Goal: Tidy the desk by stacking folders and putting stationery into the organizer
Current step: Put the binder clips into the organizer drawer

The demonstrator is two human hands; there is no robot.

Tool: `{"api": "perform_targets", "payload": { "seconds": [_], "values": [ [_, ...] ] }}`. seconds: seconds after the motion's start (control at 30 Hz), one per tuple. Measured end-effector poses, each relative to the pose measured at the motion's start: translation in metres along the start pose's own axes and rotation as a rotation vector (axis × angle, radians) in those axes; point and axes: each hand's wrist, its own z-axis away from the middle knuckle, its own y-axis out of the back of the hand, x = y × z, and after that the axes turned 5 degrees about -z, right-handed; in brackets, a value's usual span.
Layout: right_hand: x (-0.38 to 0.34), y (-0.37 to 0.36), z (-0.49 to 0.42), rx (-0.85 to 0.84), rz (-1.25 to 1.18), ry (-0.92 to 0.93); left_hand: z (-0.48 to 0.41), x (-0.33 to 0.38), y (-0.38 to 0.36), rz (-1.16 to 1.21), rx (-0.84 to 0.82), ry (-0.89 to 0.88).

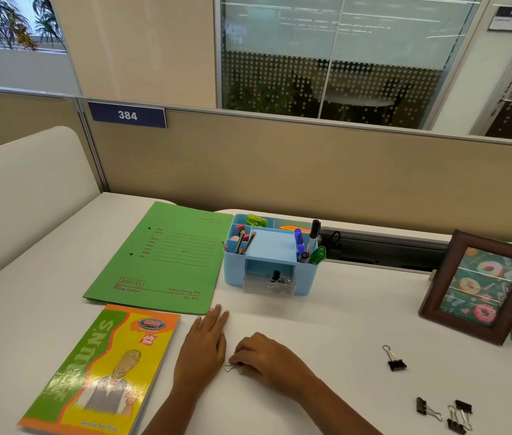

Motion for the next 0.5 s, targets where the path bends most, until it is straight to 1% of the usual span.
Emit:
{"api": "perform_targets", "payload": {
  "seconds": [0.1,0.13,0.2,0.27,0.33,0.5],
  "values": [
    [0.001,0.009,0.003,0.061,0.031,-0.004,0.002,0.000,0.001,0.017,-0.010,0.009],
    [0.003,0.014,0.003,0.105,0.048,-0.002,0.002,0.000,0.001,0.024,-0.010,0.011],
    [0.008,0.029,-0.001,0.239,0.111,-0.007,0.001,0.001,0.002,0.025,-0.006,0.017],
    [0.012,0.047,-0.009,0.381,0.172,-0.053,0.001,0.003,0.004,0.026,-0.005,0.020],
    [0.020,0.064,-0.016,0.486,0.257,-0.087,0.001,0.004,0.005,0.037,-0.010,0.020],
    [0.042,0.087,-0.029,0.586,0.366,-0.179,0.001,0.003,0.006,0.049,-0.027,0.034]
  ]
}}
